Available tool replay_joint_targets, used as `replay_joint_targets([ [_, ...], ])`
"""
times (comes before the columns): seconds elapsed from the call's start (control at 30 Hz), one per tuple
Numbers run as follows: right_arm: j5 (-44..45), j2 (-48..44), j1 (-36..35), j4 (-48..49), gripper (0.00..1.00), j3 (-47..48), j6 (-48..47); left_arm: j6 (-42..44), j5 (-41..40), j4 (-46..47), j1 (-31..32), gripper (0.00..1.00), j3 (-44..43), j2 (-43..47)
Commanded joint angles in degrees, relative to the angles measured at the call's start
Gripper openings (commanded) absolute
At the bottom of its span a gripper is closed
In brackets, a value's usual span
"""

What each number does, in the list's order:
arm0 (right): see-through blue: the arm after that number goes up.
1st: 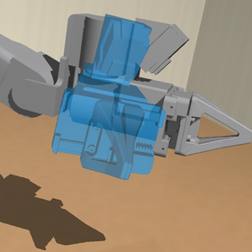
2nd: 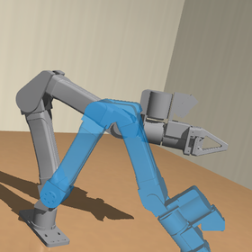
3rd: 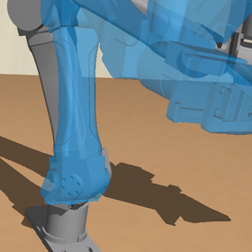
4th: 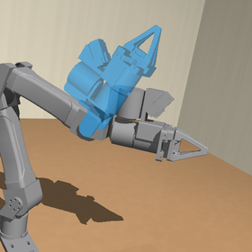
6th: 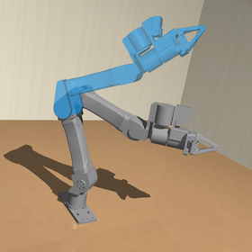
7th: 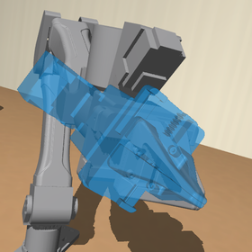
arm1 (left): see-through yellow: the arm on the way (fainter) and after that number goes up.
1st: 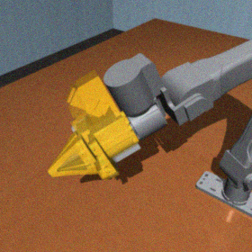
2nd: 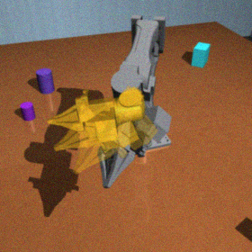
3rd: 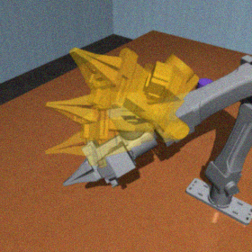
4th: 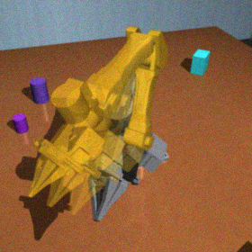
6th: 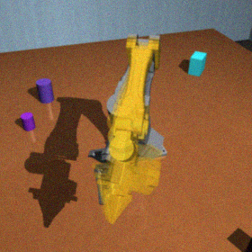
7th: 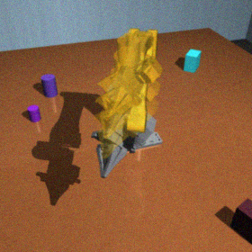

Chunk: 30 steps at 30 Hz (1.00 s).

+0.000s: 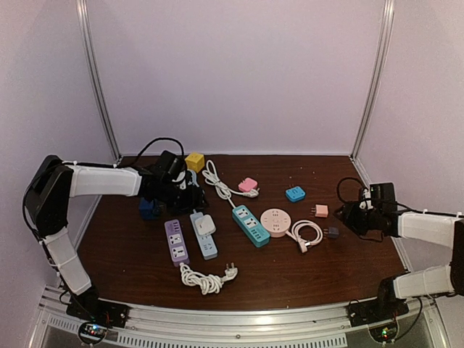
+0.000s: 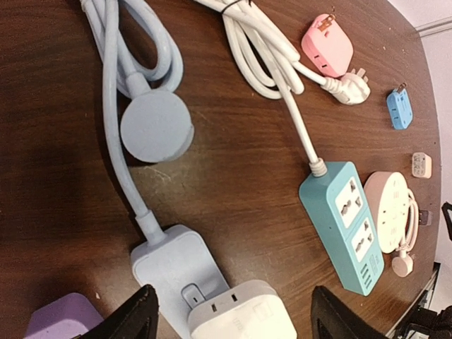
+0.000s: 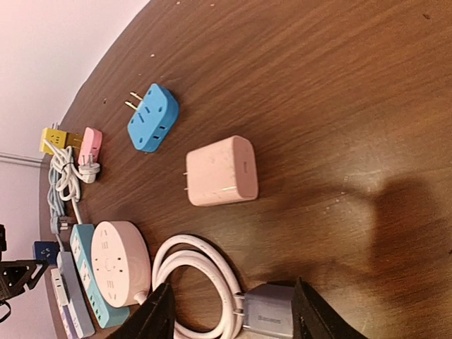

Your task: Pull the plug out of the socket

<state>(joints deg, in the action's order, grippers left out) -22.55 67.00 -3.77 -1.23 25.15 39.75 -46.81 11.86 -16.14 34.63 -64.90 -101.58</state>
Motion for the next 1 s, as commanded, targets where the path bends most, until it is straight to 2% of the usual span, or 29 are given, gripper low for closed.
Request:
replay_joint_targets([
  [0.0, 1.1, -1.8, -3.7, -3.6, 0.58, 3.5, -3.2, 0.7, -6.2, -4.6, 2.7, 0.75, -3.0, 1.9],
  [0.07, 1.0, -1.0, -7.2, -3.6, 0.59, 5.4, -3.5, -1.3, -9.7, -6.9, 3.6, 0.75, -2.7, 2.3],
  [0.3, 2.7, 8.6, -23.8, -0.2, 0.61, 13.9, -3.2, -6.4, -10.3, -2.6, 3.7, 0.73, 4.6, 6.9],
  [0.5, -0.3, 21.8, -34.3, 3.9, 0.61, 25.1, -3.2, -6.7, -11.0, -2.4, 3.7, 0.63, 7.4, 9.8],
  [0.7, -4.1, 34.9, -41.0, 6.5, 0.6, 36.6, -2.0, -7.3, -9.8, -0.8, 2.1, 0.44, 10.3, 12.8],
  [0.97, -6.5, 46.5, -44.4, 8.2, 0.61, 46.3, -0.2, -5.8, -7.9, -0.4, -0.1, 0.41, 11.9, 15.2],
])
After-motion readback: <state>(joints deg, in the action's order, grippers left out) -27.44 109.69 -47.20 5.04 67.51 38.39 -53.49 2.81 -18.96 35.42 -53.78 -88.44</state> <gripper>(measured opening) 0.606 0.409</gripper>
